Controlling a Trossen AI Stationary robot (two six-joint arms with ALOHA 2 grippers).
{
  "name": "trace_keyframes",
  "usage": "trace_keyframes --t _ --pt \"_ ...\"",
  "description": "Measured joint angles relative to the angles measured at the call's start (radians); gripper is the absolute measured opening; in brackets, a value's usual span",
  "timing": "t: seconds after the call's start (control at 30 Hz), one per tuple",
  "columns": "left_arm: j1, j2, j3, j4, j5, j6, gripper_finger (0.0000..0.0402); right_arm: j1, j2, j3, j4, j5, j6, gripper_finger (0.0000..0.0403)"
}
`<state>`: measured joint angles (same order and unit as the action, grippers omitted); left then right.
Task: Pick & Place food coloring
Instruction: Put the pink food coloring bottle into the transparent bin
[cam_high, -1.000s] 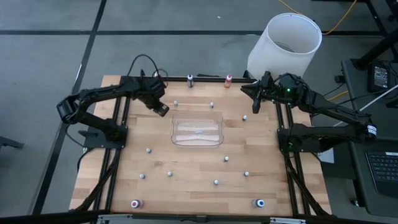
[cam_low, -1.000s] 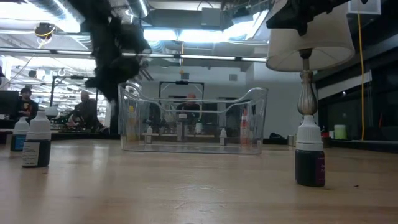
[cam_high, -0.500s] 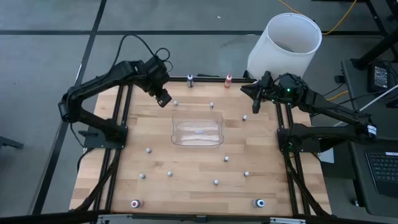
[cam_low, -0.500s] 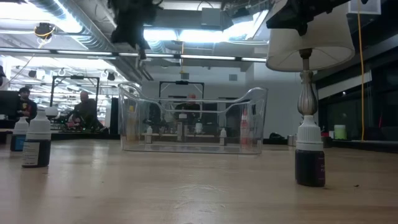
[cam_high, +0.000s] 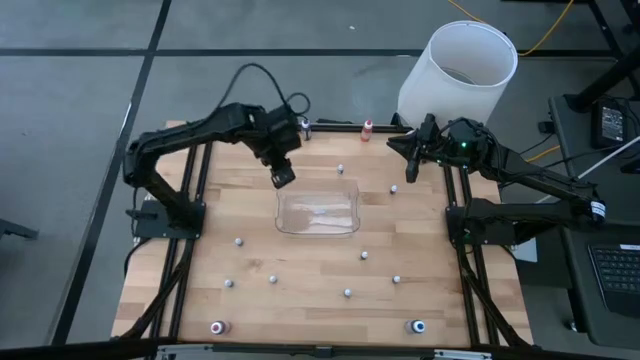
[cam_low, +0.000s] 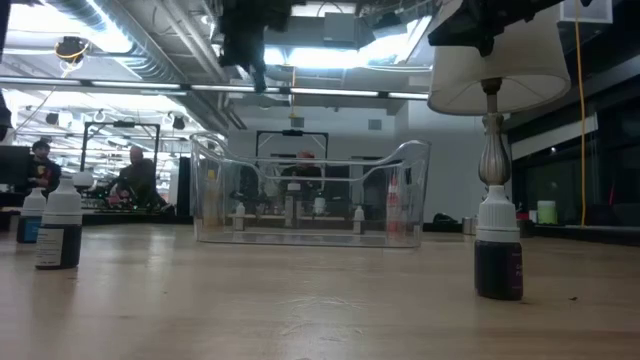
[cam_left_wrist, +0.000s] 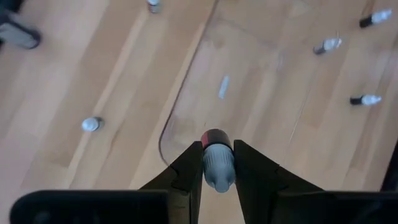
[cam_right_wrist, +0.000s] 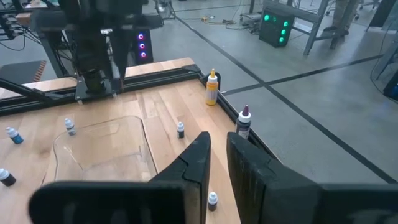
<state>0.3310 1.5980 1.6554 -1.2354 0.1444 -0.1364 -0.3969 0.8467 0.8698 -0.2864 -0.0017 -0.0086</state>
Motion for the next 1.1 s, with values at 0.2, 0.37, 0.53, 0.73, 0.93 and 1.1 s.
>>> trace_keyframes --t 0.2,0.37,0.53,0.73,0.93,1.1 --pt "-0.047 0.085 0.000 0.028 -0.014 0.109 0.0076 0.000 0.000 0.000 -0.047 0.000 0.000 0.0058" --pt "-0.082 0.143 0.000 0.073 -0.016 0.215 0.0071 0.000 0.000 0.000 -0.074 0.000 -0.008 0.0058" --pt "-0.119 0.189 -0.018 0.109 -0.016 0.337 0.0074 0.000 0.000 0.000 -0.093 -0.001 -0.049 0.0058" --pt "-0.137 0.212 -0.101 0.180 -0.012 0.384 0.0071 0.000 0.000 0.000 -0.095 -0.002 -0.052 0.0058" --pt "-0.137 0.210 -0.210 0.260 -0.017 0.385 0.0074 0.000 0.000 0.000 -0.107 -0.003 -0.057 0.0058" --pt "-0.133 0.210 -0.285 0.331 -0.022 0.385 0.0071 0.000 0.000 0.000 -0.110 -0.003 -0.072 0.0058"
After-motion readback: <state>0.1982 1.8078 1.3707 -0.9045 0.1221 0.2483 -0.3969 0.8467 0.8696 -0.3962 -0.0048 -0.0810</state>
